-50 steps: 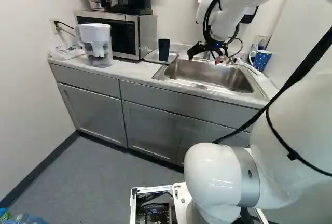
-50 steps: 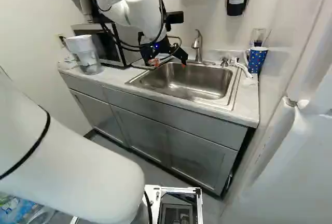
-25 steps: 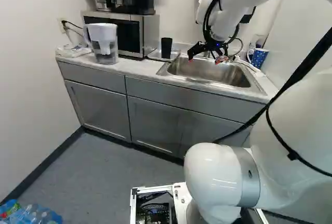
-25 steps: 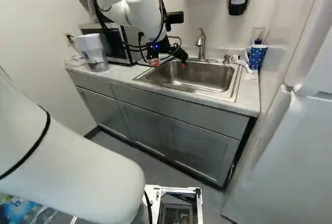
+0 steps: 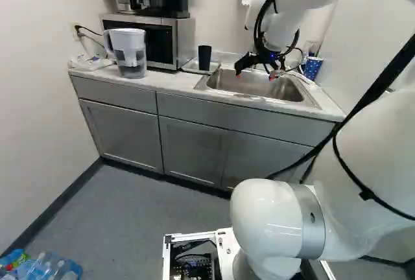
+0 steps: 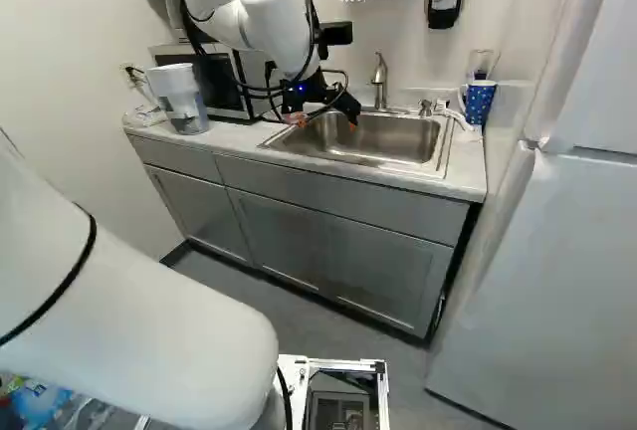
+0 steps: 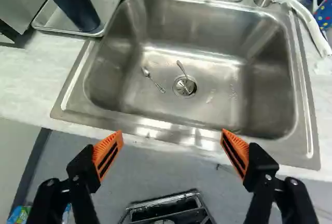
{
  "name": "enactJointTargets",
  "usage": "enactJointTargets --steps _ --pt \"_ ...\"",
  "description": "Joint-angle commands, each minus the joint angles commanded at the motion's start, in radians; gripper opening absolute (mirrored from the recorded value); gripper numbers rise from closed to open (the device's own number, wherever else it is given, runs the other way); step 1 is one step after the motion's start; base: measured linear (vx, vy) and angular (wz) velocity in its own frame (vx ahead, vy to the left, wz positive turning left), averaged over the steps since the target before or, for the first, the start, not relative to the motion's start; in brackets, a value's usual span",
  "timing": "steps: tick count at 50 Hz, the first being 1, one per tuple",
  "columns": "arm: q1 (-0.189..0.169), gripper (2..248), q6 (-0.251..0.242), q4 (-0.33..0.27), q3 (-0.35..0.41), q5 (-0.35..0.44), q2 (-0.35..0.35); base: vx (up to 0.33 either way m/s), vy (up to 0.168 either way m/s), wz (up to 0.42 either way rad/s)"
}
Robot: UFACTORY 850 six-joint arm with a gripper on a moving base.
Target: Rinse the cup and place it in the tray
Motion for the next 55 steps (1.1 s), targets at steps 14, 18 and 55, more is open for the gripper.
enactJointTargets --steps 14,18,55 --pt "0.000 247 0.000 0.000 0.000 0.000 0.000 -0.113 0.029 -0.174" --pt "0.000 247 0.000 0.000 0.000 0.000 0.000 -0.105 0.030 -0.166" --pt "0.000 247 0.000 0.000 0.000 0.000 0.000 -0.119 0.039 -0.101"
